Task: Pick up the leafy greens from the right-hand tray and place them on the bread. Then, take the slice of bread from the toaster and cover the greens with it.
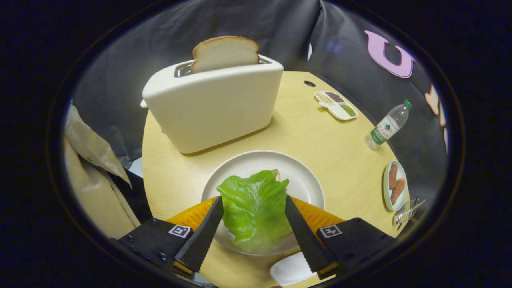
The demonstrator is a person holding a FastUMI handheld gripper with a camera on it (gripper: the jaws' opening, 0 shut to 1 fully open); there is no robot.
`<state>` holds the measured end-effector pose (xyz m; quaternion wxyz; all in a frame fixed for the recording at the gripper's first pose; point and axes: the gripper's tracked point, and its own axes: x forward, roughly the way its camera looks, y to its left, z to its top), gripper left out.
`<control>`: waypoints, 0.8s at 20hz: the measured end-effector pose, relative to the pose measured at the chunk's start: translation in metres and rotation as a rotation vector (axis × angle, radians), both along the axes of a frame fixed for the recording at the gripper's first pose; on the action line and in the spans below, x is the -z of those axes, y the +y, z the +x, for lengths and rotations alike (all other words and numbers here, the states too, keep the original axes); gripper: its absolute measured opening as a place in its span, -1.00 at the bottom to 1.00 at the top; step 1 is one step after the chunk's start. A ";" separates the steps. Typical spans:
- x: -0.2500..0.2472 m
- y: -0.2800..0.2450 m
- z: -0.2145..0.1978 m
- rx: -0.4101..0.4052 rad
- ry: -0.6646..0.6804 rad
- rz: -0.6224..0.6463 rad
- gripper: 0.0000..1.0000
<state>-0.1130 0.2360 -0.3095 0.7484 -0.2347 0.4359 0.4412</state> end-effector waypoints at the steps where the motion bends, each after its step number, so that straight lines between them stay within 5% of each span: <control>1: -0.010 0.005 0.003 0.009 -0.005 0.012 1.00; 16: -0.135 0.092 0.040 0.083 0.010 0.231 1.00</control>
